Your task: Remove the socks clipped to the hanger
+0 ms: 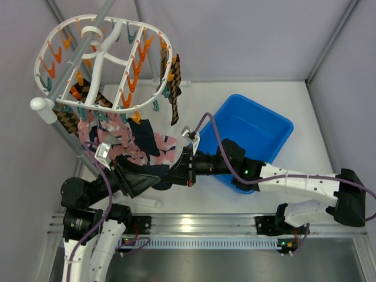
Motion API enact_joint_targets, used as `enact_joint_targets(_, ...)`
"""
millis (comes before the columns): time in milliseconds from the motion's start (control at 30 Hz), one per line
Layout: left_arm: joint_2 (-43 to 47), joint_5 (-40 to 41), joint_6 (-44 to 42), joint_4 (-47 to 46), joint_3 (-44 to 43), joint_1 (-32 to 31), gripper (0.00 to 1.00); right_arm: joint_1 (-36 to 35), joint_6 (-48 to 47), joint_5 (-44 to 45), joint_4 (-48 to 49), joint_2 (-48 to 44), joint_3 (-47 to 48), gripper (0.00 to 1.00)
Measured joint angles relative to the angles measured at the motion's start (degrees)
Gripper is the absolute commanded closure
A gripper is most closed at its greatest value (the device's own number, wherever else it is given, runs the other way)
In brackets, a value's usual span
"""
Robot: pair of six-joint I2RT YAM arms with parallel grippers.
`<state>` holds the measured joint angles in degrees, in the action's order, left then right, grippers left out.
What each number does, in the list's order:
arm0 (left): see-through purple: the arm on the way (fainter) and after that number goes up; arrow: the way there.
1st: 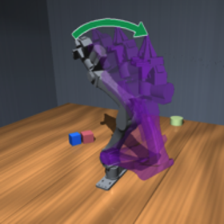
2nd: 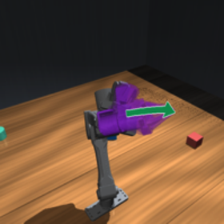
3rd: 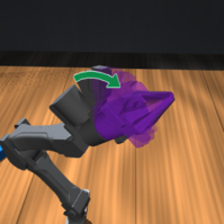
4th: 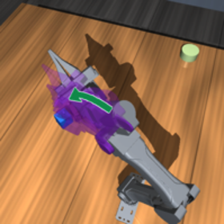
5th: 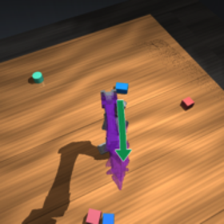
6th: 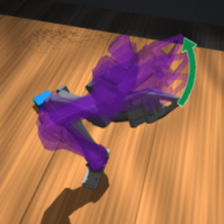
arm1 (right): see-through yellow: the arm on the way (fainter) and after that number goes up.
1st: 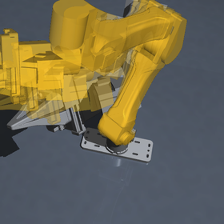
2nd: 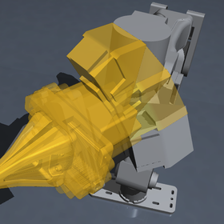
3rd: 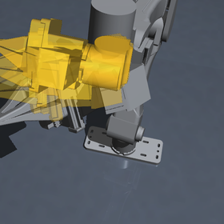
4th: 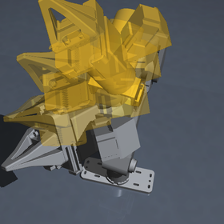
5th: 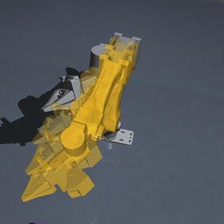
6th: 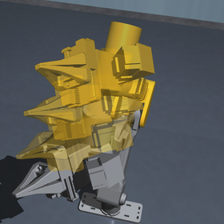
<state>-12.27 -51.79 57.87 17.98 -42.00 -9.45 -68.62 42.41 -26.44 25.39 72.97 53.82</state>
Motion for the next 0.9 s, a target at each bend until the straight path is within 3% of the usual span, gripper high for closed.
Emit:
enact_joint_targets(33, 0.0, 0.0, 0.2, 0.0, 0.0, 0.0, 0.14, -0.1, -1.0, 2.1, -2.4, -0.5, 0.1, 1.00)
enact_joint_targets(233, 0.2, 0.0, 0.6, 0.1, 0.0, 0.0, 0.12, 1.7, -7.5, 18.2, -21.0, -9.3, 0.3, 1.00)
enact_joint_targets(433, 0.5, 0.0, 0.5, 0.0, 0.8, 0.0, 0.13, 14.0, -11.5, 27.3, -35.6, -21.1, 3.1, 0.97)
enact_joint_targets(467, 0.5, 0.1, 0.5, 0.0, 1.0, 0.0, 0.13, 16.3, -11.9, 28.1, -37.3, -21.9, 3.9, 0.90)
enact_joint_targets(500, 0.5, 0.2, 0.5, 0.1, 1.3, 0.0, 0.13, 18.9, -12.3, 28.7, -39.1, -22.4, 4.6, 0.55)
enact_joint_targets(567, 0.5, 0.2, 0.5, 0.1, 1.5, 0.0, 0.13, 23.6, -13.2, 30.4, -42.3, -22.4, 5.4, 0.01)
enact_joint_targets(700, 0.5, 0.2, 0.5, 0.1, 1.5, 0.0, 0.13, 28.7, -15.5, 35.5, -49.1, -18.1, 5.9, 0.00)
enact_joint_targets(900, 0.5, 0.2, 0.6, 0.0, 1.6, 0.0, 0.14, 27.7, -15.5, 31.5, -50.3, -12.1, 2.0, 0.01)
